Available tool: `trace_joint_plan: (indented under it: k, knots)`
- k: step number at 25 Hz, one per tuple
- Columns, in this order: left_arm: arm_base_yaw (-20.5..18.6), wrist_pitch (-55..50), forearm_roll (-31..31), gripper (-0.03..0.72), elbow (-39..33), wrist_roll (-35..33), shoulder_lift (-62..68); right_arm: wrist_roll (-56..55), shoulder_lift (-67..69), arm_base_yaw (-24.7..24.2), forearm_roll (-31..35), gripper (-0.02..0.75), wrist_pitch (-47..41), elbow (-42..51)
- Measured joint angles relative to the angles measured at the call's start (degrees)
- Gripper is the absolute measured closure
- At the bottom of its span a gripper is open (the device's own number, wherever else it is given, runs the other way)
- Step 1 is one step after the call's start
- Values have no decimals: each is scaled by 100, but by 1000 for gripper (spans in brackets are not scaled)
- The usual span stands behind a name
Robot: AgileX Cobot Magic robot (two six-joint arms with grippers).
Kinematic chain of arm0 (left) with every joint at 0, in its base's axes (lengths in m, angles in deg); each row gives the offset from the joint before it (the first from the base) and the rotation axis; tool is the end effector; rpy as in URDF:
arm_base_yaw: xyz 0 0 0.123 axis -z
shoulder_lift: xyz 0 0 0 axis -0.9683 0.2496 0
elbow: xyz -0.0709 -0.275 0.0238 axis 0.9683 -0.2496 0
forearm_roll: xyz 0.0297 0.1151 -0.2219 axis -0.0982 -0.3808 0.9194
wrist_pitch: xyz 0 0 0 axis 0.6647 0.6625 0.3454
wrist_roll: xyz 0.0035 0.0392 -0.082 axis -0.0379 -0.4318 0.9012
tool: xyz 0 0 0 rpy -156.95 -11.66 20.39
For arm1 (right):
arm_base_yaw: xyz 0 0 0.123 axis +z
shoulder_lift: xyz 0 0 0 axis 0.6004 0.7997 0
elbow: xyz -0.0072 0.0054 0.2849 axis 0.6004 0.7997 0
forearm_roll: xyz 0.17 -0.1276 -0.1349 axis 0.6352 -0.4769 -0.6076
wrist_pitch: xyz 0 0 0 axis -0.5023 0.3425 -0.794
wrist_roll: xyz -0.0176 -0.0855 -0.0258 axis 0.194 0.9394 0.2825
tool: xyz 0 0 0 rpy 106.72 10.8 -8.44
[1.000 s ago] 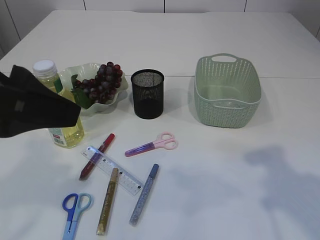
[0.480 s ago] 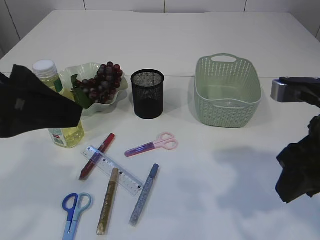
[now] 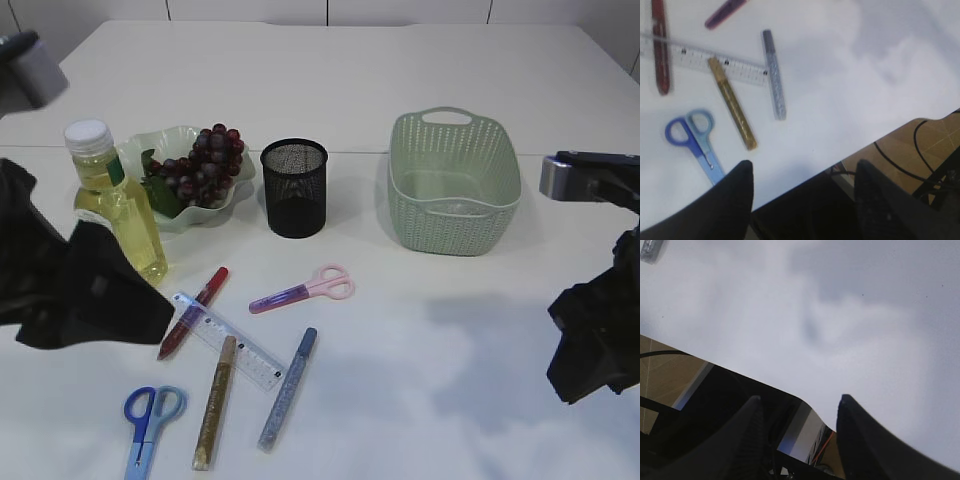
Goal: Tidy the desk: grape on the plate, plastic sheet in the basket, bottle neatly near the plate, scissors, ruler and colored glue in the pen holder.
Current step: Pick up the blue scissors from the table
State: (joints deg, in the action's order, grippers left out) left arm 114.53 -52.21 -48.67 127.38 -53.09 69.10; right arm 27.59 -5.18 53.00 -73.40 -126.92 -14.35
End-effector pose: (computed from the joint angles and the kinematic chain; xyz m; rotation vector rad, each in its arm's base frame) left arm 0.1640 -0.1518 0.3073 0.4882 2.5893 -0.5948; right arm 0.2055 0.0819 0.2619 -0.4112 3.0199 0.3883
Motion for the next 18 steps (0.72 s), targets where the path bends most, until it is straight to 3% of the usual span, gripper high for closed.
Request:
trace_joint_plan:
  k: [9,18]
  knots:
    - [0,-682,-78,223,0,1306,1122,-161,0,0,-196,286,-106,0]
    - [0,-899,-756,225,12,2142,1776,-174,0,0,-154,279,-277,0]
